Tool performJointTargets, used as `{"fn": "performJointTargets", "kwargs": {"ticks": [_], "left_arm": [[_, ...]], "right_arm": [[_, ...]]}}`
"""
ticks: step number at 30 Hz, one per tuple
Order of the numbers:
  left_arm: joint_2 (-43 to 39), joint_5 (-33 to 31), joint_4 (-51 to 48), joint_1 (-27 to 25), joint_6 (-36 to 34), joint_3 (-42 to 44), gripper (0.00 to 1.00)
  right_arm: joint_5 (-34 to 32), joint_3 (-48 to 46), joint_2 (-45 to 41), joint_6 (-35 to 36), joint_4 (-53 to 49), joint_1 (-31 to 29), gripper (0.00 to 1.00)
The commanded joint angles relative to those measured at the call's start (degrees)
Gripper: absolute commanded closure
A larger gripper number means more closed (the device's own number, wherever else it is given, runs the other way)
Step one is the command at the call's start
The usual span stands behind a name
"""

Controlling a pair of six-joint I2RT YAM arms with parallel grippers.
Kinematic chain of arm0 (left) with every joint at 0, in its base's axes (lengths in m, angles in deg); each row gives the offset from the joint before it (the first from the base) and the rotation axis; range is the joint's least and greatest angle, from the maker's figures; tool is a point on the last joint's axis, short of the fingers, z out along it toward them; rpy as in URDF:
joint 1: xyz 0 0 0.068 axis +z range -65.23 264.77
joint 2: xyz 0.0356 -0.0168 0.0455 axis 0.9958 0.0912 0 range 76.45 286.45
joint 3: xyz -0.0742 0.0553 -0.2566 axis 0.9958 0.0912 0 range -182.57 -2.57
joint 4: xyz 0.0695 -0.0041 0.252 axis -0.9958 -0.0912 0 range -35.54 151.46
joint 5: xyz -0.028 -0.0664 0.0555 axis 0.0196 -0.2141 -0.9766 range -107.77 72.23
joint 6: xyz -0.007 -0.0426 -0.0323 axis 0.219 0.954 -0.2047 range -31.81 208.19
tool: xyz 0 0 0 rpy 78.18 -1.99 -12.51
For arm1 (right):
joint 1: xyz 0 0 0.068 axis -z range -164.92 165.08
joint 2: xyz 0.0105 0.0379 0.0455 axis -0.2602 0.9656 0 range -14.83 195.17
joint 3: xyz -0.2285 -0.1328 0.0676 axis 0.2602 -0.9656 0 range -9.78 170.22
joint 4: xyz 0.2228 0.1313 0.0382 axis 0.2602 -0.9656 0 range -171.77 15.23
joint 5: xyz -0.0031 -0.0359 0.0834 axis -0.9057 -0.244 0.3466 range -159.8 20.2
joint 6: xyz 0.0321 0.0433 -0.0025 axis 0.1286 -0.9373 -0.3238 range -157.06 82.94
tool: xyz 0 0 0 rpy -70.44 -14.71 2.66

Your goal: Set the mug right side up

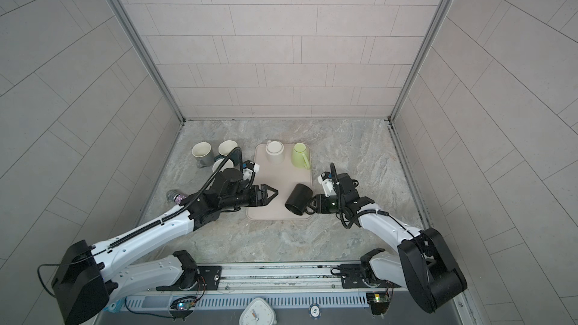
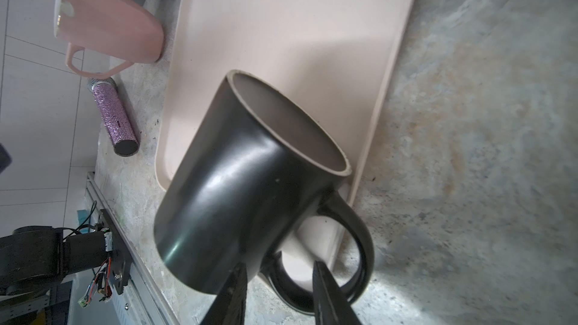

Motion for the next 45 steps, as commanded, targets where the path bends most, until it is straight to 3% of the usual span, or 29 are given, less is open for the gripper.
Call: {"fn": "performJointTargets", "kwargs": {"ticks": [1, 12, 21, 27, 34, 45], "left_arm": [[-0.7, -1.6, -1.4, -0.2, -1.2, -1.7, 0.28], [-6.4, -7.3, -4.4, -0.2, -0.6, -0.1, 0.28], [-9.9, -9.5, -7.0, -0.2, -0.7, 0.7, 0.27], [-10.3, -9.8, -7.1, -0.2, -0.7, 1.4, 0.26], [-9.9, -9.4, -7.3, -0.1, -1.5, 1.7, 0.26], [-8.9, -7.3, -5.1, -0.2, -2.0, 1.5, 0.24]], "right_arm": [[-1.7, -0.4, -1.8, -1.1, 0.0, -2.4, 0.64], [-5.9, -1.2, -0.7, -6.8, 6.3, -10.8, 0.64], [-5.6, 0.3, 7.9, -12.9, 18.0, -14.2, 0.64], [-3.4, 5.9, 13.3, -14.0, 19.5, -15.0, 0.64], [-9.2, 7.2, 5.4, -7.8, 5.0, -14.5, 0.5], [-14.5, -5.1, -9.6, -8.6, 4.8, -12.0, 0.4]]}}
